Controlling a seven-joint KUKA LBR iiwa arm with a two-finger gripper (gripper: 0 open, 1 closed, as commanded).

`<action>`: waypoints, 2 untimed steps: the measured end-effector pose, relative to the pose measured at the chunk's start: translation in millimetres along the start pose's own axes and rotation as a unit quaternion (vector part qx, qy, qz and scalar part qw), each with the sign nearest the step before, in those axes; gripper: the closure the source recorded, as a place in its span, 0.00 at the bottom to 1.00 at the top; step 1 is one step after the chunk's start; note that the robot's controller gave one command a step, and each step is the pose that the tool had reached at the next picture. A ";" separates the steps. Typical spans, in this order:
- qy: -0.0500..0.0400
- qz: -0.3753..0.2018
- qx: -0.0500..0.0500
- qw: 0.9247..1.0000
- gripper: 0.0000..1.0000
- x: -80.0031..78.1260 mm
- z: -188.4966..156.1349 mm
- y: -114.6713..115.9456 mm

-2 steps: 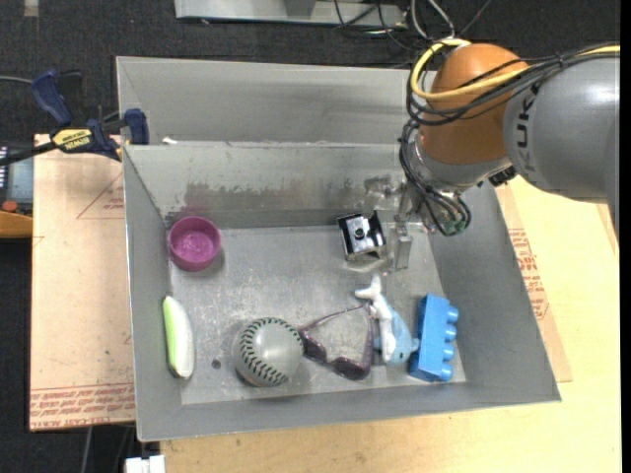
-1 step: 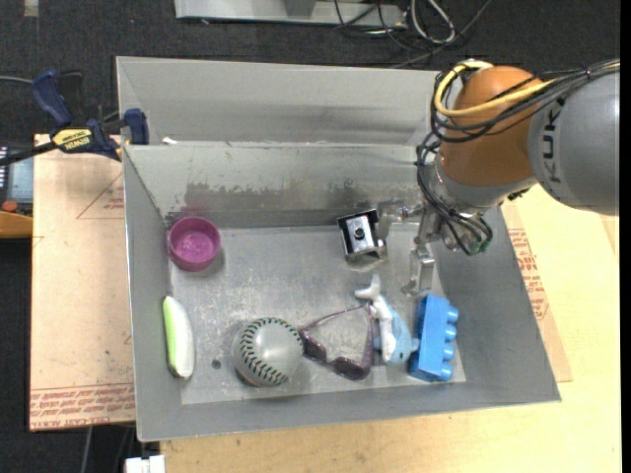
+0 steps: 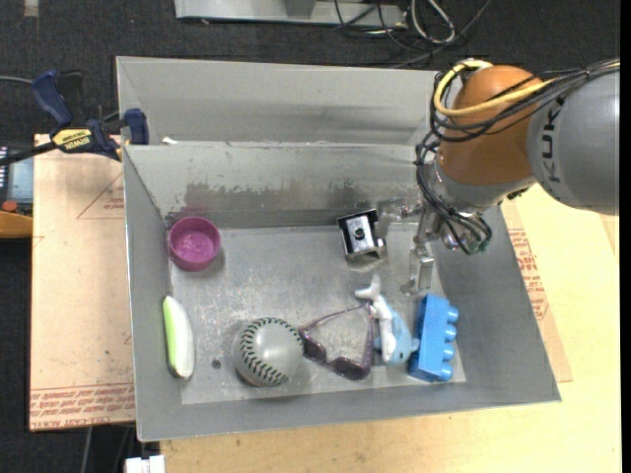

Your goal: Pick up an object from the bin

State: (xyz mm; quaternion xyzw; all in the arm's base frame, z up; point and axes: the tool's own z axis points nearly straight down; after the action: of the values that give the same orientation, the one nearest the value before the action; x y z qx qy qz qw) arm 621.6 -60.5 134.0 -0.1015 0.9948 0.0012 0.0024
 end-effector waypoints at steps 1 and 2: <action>0.000 -0.152 0.000 0.988 0.00 24.7 -16.5 56.3; -0.003 -0.012 0.000 1.000 0.00 5.1 19.2 1.1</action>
Offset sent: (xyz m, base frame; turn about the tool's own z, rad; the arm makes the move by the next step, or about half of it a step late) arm 0.0147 -0.0367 -0.0444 0.1161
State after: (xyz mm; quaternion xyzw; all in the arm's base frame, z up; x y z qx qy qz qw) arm 616.5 -60.3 114.7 -0.1133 0.9935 0.0016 0.0053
